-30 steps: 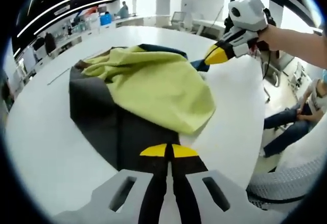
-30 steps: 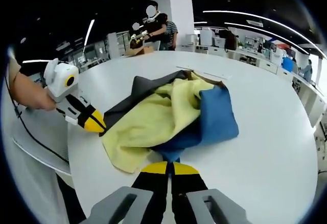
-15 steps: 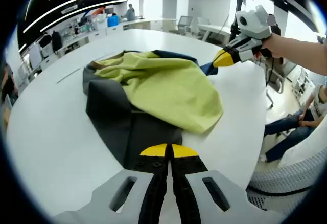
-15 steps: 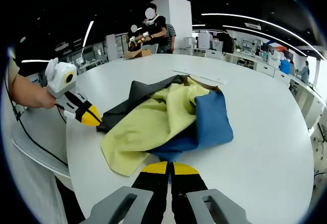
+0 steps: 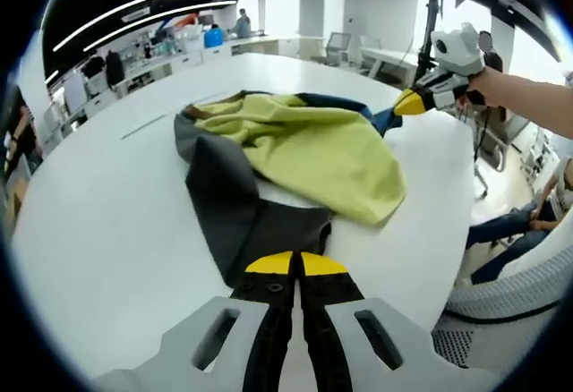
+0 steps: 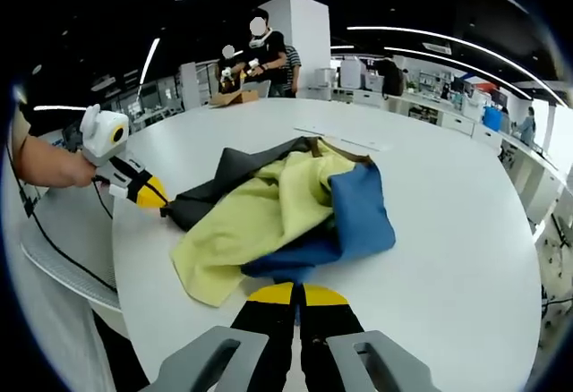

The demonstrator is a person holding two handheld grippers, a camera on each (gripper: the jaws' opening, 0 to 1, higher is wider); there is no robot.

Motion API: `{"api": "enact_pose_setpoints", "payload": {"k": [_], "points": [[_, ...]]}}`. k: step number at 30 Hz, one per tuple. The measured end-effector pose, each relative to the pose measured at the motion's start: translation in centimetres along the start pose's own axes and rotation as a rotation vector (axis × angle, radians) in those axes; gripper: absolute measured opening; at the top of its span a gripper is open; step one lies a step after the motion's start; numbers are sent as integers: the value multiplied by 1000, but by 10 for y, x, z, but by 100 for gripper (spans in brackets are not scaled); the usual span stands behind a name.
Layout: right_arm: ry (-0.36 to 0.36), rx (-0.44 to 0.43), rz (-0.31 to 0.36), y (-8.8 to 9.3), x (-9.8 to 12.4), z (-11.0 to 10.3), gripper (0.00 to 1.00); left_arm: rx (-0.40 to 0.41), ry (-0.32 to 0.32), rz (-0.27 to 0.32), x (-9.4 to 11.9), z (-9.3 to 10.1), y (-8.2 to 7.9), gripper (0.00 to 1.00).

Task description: Fold the garment on the visible template until the final outline fits inside the template.

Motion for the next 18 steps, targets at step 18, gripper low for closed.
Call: {"api": "enact_pose_setpoints", "payload": {"k": [18], "points": [[60, 2, 24, -8, 15, 16, 0, 35, -107, 25, 28, -35, 3, 0]]}}
Point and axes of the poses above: the point that each gripper's makers call its tool centre point, and the gripper's own axes: x roughly backward along the fingers, z roughly to its right, y roughly out of its underside, the point moved 9 cm from there along x, roughly backward along the fingers, and after that the axes turned 8 degrees about z, right-handed, at the moved point
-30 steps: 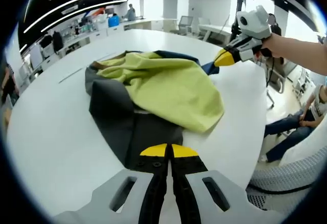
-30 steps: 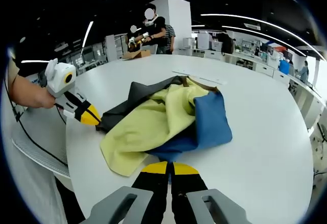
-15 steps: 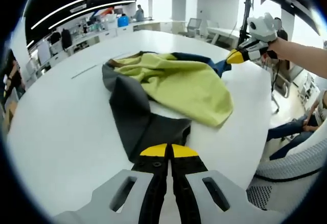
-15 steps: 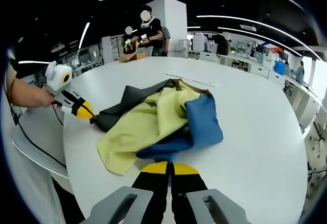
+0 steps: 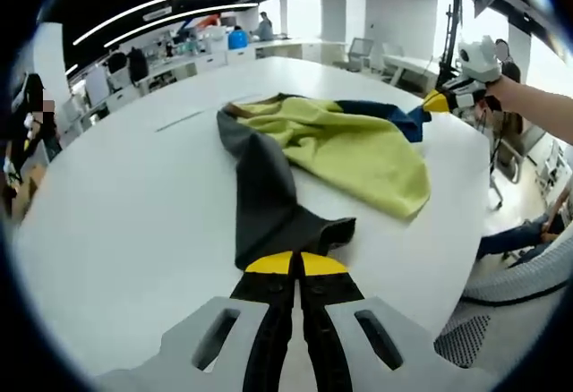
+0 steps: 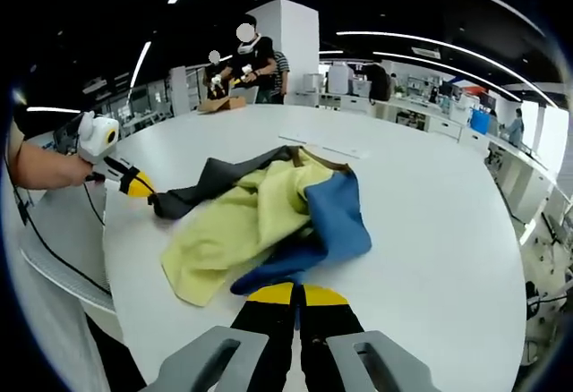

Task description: Fold the garment on the visible template until the final outline fits inside the template.

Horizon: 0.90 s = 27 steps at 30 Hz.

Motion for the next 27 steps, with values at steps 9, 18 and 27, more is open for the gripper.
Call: {"api": "enact_pose_setpoints", "payload": {"k": [9, 18, 27], "points": [[30, -4, 4, -3, 4, 12, 0, 8, -51, -7, 11, -22, 5, 0], [59, -10, 13, -7, 7, 23, 0, 36, -100, 2, 17, -44, 6, 0], [99, -18, 25, -14, 10, 37, 0, 48, -148, 9, 23, -67, 5, 0]]}}
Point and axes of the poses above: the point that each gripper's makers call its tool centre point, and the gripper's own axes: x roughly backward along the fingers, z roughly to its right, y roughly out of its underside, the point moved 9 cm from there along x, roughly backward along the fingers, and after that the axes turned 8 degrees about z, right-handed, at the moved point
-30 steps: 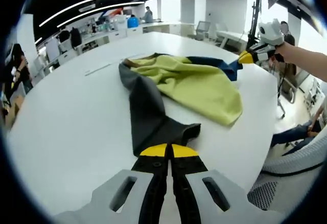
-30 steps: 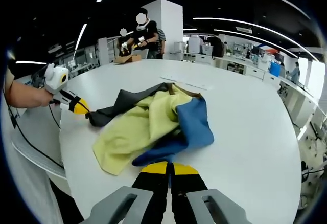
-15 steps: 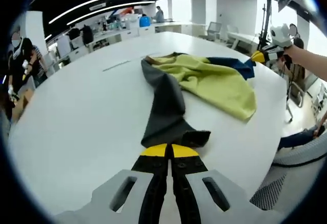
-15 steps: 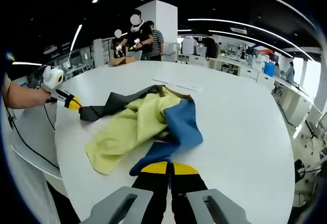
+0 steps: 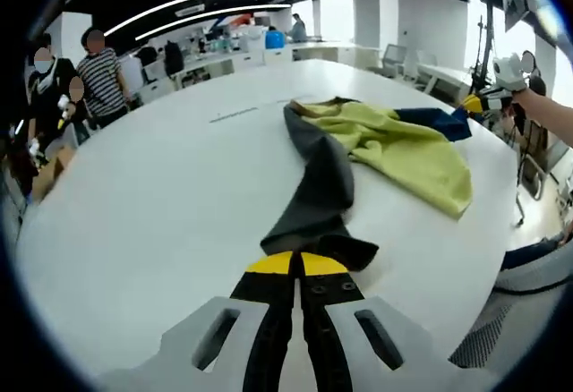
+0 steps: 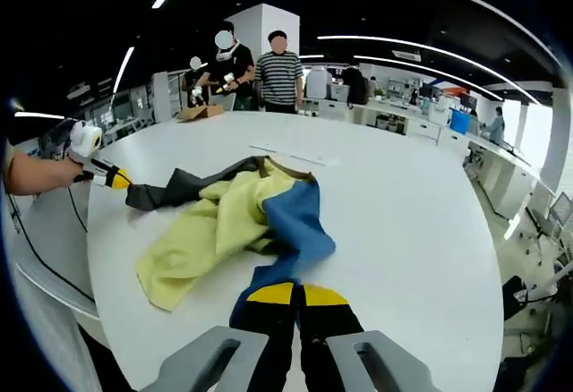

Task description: Fold the garment on the visible template until the final outline fits inside the template.

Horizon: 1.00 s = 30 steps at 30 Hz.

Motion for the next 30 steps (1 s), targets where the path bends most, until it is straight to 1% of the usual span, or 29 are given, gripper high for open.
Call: {"api": "enact_pose_setpoints", "payload": {"k": [10, 16, 23, 30], "points": [[39, 3, 8, -11, -2, 17, 0, 24, -51, 4, 3, -24, 0, 0], [57, 9, 10, -16, -4, 26, 0, 32, -93, 1, 5, -43, -1, 0], [85, 13, 22, -23, -6, 36, 0, 64, -146, 10, 8, -66, -2, 0], [113, 15, 24, -28, -5, 47, 0, 81, -177, 5, 8, -76, -3, 0]]}}
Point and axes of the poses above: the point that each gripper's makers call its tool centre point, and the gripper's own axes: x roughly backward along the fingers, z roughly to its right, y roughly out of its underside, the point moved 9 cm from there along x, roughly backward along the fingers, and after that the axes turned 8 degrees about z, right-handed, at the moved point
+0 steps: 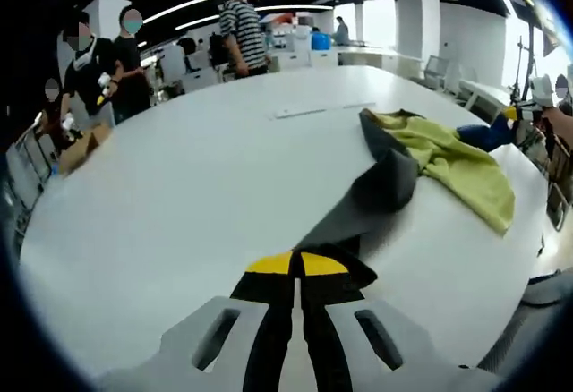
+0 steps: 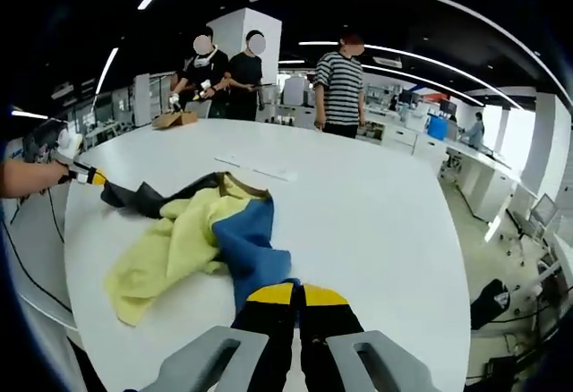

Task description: Fold the garment on the visible template until the final outline fits inside the template.

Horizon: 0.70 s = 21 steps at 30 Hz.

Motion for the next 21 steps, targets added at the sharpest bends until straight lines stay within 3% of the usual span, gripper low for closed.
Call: {"api": "enact_pose_setpoints", "payload": {"k": [10, 21], "points": [[55, 10, -20, -2, 3, 13, 0, -7, -35, -9, -2, -13, -3, 0], [111, 28, -31, -8, 0, 34, 0, -19, -103, -29, -6, -42, -10, 0]]}}
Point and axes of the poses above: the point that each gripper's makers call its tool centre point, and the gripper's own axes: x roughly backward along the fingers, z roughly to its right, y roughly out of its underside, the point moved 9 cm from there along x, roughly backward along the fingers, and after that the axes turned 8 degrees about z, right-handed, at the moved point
